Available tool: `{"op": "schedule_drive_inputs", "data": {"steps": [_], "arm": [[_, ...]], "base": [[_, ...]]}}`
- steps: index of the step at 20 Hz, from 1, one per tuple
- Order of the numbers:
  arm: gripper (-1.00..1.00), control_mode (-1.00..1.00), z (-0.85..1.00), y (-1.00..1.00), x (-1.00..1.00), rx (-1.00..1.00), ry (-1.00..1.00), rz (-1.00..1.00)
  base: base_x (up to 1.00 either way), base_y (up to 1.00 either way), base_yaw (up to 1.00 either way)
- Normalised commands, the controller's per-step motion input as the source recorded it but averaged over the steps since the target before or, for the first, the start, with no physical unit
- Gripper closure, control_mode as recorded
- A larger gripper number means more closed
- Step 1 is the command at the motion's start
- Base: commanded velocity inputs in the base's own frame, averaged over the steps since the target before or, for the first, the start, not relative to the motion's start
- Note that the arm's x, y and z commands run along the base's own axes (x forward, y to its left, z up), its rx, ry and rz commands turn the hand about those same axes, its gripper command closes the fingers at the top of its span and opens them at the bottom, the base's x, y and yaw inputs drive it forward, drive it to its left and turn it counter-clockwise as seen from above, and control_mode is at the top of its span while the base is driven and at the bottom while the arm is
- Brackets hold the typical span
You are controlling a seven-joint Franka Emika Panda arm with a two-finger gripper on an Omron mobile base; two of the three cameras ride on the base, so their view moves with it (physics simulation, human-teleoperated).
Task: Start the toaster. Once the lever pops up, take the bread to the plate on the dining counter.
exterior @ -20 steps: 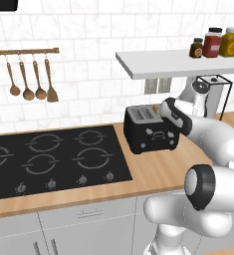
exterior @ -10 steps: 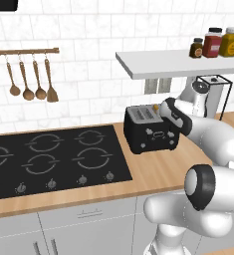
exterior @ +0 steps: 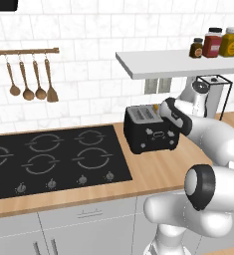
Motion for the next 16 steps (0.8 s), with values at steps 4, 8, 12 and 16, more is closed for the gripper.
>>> {"op": "schedule_drive_inputs", "data": {"steps": [4,8,12,16], "arm": [[-1.00,-1.00,0.00,0.00,0.00,0.00,0.00,0.00],[-1.00,-1.00,0.00,0.00,0.00,0.00,0.00,0.00],[-1.00,-1.00,0.00,0.00,0.00,0.00,0.00,0.00],[-1.00,-1.00,0.00,0.00,0.00,0.00,0.00,0.00]], "base": [[0.00,0.00,0.00],[0.00,0.00,0.00],[0.00,0.00,0.00],[0.00,0.00,0.00]]}}
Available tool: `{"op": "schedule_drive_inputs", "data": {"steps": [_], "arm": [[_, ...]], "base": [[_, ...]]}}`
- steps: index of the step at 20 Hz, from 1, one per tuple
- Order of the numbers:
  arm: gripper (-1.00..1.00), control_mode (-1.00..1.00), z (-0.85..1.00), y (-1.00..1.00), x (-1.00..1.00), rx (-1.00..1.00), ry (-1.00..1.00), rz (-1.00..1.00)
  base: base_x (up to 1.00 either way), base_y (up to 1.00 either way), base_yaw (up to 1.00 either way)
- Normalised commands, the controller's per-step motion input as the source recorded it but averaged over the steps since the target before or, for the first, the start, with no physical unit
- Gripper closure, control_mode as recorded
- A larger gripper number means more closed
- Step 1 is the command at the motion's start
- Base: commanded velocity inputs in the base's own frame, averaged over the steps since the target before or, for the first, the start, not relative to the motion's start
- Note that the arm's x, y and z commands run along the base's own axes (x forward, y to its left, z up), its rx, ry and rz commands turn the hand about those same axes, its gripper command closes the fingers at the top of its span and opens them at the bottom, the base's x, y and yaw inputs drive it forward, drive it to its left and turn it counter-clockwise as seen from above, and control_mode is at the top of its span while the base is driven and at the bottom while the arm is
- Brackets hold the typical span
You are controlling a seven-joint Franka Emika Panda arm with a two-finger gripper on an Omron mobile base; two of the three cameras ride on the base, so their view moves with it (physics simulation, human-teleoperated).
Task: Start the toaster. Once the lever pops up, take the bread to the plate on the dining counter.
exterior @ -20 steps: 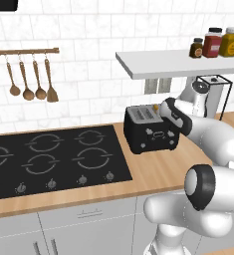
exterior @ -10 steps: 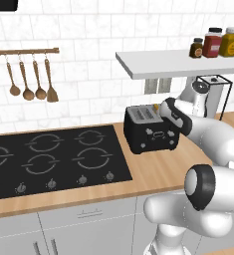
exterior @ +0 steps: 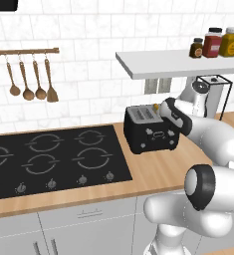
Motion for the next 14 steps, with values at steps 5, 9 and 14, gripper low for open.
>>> {"op": "schedule_drive_inputs", "data": {"steps": [5,9,14], "arm": [[-1.00,-1.00,0.00,0.00,0.00,0.00,0.00,0.00],[-1.00,-1.00,0.00,0.00,0.00,0.00,0.00,0.00],[-1.00,-1.00,0.00,0.00,0.00,0.00,0.00,0.00]], "base": [[0.00,0.00,0.00],[0.00,0.00,0.00],[0.00,0.00,0.00]]}}
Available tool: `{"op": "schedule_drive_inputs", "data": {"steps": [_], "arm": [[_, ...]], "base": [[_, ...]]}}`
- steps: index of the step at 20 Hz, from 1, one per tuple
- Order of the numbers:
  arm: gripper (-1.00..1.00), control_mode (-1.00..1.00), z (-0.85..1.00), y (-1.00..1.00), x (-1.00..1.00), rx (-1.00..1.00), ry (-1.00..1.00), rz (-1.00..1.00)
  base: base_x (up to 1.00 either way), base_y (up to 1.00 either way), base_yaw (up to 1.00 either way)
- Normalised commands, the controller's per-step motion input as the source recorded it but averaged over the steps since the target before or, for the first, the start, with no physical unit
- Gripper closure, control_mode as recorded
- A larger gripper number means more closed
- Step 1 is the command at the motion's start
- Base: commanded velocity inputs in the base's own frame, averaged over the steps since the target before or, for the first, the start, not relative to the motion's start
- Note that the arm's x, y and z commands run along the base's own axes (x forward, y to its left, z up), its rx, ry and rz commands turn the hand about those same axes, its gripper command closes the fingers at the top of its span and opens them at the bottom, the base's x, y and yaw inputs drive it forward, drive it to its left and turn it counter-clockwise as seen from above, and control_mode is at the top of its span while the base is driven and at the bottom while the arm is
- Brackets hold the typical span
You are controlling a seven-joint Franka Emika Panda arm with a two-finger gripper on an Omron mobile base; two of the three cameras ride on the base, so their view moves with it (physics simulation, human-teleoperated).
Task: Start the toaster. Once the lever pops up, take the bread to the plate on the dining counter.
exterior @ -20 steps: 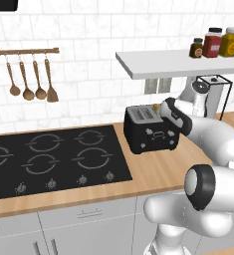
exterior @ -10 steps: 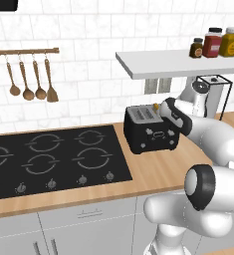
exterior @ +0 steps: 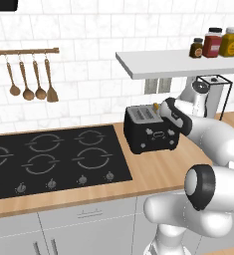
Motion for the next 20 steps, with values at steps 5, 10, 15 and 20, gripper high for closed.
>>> {"op": "schedule_drive_inputs", "data": {"steps": [5,10,15,20], "arm": [[-1.00,-1.00,0.00,0.00,0.00,0.00,0.00,0.00],[-1.00,-1.00,0.00,0.00,0.00,0.00,0.00,0.00],[-1.00,-1.00,0.00,0.00,0.00,0.00,0.00,0.00],[-1.00,-1.00,0.00,0.00,0.00,0.00,0.00,0.00]], "base": [[0.00,0.00,0.00],[0.00,0.00,0.00],[0.00,0.00,0.00],[0.00,0.00,0.00]]}}
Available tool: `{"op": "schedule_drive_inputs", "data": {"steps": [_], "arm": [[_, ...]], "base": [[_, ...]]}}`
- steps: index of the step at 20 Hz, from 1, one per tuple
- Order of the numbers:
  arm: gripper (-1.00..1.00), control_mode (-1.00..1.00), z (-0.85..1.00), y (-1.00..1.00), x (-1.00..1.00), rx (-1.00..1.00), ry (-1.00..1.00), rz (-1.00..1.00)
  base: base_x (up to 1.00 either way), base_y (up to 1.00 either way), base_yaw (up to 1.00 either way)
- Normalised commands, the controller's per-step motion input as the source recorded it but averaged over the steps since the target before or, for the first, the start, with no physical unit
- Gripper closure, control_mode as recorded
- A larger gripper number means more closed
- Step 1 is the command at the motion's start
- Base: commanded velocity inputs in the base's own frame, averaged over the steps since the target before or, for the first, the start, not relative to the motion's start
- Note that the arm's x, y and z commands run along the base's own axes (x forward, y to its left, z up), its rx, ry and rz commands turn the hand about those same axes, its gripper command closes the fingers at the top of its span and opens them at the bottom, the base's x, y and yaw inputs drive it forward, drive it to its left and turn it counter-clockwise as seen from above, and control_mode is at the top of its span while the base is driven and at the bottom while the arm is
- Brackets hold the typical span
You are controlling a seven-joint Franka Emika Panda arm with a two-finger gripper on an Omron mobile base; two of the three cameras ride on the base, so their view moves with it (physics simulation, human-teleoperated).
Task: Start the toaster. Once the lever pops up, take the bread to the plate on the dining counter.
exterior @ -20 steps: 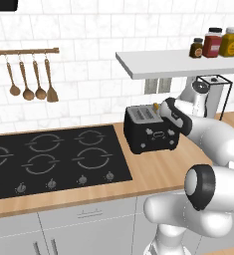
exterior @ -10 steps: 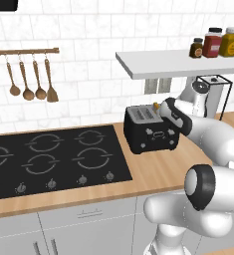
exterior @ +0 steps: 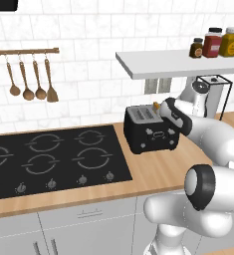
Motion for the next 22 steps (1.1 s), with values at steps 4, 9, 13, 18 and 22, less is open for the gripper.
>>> {"op": "schedule_drive_inputs", "data": {"steps": [4,9,13,18,22], "arm": [[-1.00,-1.00,0.00,0.00,0.00,0.00,0.00,0.00],[-1.00,-1.00,0.00,0.00,0.00,0.00,0.00,0.00],[-1.00,-1.00,0.00,0.00,0.00,0.00,0.00,0.00],[-1.00,-1.00,0.00,0.00,0.00,0.00,0.00,0.00],[-1.00,-1.00,0.00,0.00,0.00,0.00,0.00,0.00]], "base": [[0.00,0.00,0.00],[0.00,0.00,0.00],[0.00,0.00,0.00],[0.00,0.00,0.00],[0.00,0.00,0.00]]}}
